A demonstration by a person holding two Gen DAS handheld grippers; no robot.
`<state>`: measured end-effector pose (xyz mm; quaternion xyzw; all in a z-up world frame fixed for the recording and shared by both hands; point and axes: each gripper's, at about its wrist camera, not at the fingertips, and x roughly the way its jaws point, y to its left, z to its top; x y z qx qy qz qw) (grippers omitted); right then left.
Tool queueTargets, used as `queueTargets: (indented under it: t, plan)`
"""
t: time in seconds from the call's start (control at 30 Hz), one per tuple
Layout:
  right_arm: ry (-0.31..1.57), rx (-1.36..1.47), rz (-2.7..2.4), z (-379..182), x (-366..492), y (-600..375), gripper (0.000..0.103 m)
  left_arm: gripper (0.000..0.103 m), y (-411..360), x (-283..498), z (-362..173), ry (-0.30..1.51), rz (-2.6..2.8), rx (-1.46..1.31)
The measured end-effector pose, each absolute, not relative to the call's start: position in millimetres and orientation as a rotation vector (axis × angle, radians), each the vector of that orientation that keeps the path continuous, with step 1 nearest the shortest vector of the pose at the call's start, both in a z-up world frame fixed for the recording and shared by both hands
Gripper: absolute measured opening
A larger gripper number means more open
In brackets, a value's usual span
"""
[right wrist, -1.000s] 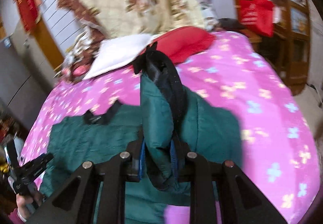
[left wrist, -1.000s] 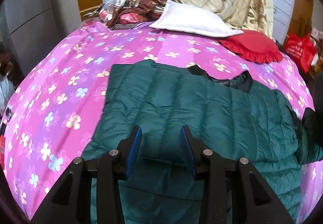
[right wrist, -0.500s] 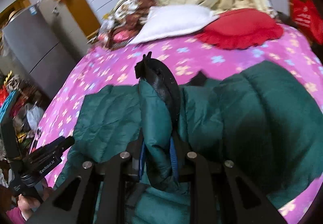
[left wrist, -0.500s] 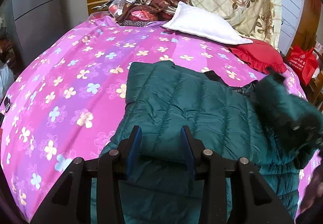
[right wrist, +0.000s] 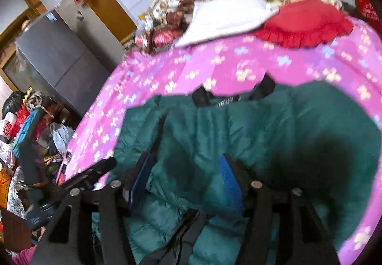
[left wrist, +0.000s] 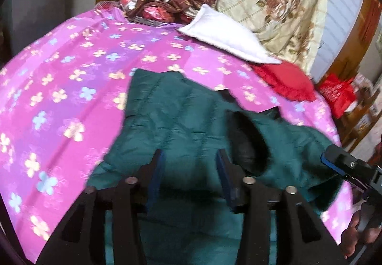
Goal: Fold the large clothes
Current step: 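Carry the sleeve across the jacket body with the right gripper and release, then grasp the jacket's zipper edge with the left gripper and fold it inward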
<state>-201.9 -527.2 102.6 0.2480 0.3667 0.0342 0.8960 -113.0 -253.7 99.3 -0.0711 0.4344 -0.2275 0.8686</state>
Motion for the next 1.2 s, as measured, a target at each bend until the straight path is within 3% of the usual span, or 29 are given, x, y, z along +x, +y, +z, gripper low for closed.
queueTargets:
  t: [0.1,0.37,0.4,0.43,0.47,0.5,0.73,1.07,1.2]
  plan:
    - [0.714,0.484,0.021,125.0,-223.4,-543.6,0.070,0.043,-262.9,-118.7,105.1,0.903,-0.533,-0.219]
    - [0.669,0.480,-0.105,147.1,-278.5,-598.9,0.071,0.045,-321.7,-119.0,86.3,0.989,-0.520,-0.143]
    - [0.668,0.484,-0.122,147.5,-286.4,-606.7,0.071,0.044,-330.2,-117.6,81.8,1.002,-0.514,-0.118]
    - [0.668,0.489,-0.143,147.4,-292.2,-613.9,0.071,0.029,-337.1,-116.4,78.4,1.004,-0.514,-0.093]
    - [0.669,0.493,-0.162,146.4,-296.5,-620.9,0.071,0.002,-340.0,-116.9,76.9,1.001,-0.514,-0.075]
    - [0.673,0.499,-0.180,145.3,-301.0,-627.8,0.071,0.000,-342.7,-116.7,77.3,0.986,-0.494,-0.034]
    - [0.725,0.499,-0.219,119.0,-294.6,-636.8,0.071,0.000,-304.4,-108.5,107.9,0.829,-0.401,0.019]
    - [0.916,0.363,-0.168,40.7,-201.5,-579.1,0.071,0.000,-258.1,-81.4,73.9,0.867,-0.310,0.051]
    - [0.938,0.237,-0.219,35.0,-186.7,-561.2,0.073,0.000,-257.1,-82.9,80.9,0.855,-0.329,0.041]
